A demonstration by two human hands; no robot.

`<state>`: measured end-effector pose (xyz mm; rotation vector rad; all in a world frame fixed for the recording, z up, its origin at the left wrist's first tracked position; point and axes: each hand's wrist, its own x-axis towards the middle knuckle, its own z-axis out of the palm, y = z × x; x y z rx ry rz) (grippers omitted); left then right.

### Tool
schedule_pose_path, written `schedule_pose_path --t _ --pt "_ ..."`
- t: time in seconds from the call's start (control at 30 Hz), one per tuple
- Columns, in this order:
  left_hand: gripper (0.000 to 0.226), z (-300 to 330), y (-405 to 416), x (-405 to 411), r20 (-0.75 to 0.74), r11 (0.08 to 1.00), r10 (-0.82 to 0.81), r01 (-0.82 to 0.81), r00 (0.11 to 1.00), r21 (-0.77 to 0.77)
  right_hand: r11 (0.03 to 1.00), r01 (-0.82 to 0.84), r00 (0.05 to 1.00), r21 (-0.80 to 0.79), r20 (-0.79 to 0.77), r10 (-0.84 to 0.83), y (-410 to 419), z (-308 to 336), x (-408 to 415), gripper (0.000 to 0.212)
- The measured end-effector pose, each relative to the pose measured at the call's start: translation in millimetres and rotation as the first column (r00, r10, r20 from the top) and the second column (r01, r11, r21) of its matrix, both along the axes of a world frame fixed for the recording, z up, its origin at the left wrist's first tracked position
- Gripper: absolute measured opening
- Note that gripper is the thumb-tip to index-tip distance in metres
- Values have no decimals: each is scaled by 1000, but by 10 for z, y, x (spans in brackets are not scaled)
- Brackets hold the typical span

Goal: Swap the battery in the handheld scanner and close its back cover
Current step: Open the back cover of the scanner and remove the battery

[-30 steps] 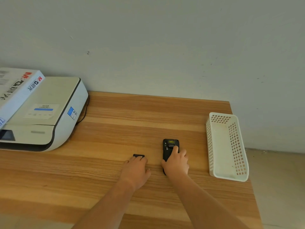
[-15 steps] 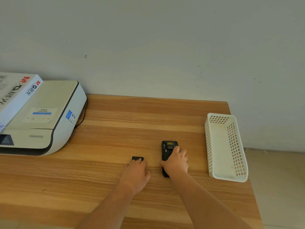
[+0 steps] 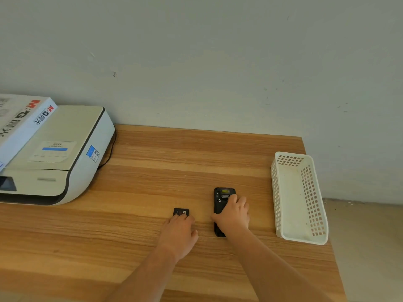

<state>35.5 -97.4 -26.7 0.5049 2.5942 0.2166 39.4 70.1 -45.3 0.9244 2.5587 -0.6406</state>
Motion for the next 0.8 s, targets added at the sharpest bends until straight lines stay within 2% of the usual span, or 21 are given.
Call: schedule_pose_path --t 0.37,0.57,0.8 --pt "38 -14 -10 24 11 1000 16 -16 1000 24 1000 -8 1000 -26 -13 8 32 0 -55 78" --pt "38 11 33 -11 -12 1000 1 0 1000 16 999 -30 994 17 -104 31 12 67 40 66" --pt "39 78 112 -101 -40 999 -36 36 999 -2 1000 -6 993 26 -117 9 -67 73 113 67"
